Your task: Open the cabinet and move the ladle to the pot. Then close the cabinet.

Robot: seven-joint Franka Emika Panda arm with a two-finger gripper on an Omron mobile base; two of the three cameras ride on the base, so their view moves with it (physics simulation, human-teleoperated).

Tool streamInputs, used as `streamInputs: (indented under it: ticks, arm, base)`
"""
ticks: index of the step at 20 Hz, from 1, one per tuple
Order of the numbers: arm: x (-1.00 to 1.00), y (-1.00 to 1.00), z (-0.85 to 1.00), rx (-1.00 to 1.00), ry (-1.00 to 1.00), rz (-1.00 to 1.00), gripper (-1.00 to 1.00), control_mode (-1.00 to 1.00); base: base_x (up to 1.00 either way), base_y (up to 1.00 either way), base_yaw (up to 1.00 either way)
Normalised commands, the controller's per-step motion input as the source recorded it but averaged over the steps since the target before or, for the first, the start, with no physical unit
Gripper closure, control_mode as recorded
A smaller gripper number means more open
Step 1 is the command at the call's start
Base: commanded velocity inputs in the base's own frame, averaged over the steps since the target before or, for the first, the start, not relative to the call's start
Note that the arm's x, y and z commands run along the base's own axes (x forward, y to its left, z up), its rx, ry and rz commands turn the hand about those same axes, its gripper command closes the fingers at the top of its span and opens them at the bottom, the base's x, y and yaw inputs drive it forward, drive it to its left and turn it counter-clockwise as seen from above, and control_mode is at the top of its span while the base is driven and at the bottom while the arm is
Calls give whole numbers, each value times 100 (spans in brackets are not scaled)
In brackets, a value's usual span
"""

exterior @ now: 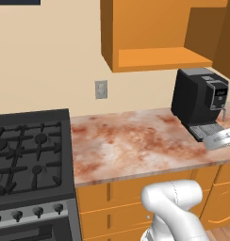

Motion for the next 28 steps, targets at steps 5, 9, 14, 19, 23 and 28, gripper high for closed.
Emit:
streamInputs:
  ticks: [5, 9, 14, 19, 23, 28]
  arm:
    - [-36, -20, 0, 0, -3, 0, -100, -100]
    - [-27, -8, 1, 0, -5, 0, -100, -100]
    - [-16, -7, 0, 0, -3, 0, -100, -100]
    - [-11, -14, 0, 0, -3, -1, -100, -100]
    - [-8, -32, 0, 0, -3, -1, -100, -100]
    - [-15, -49, 1, 8, 0, 0, -100, -100]
  base:
    - [0, 0, 0]
    - [0, 0, 0]
    - [0, 0, 0]
    - [0, 0, 0]
    - [0, 0, 0]
    - [0, 0, 0]
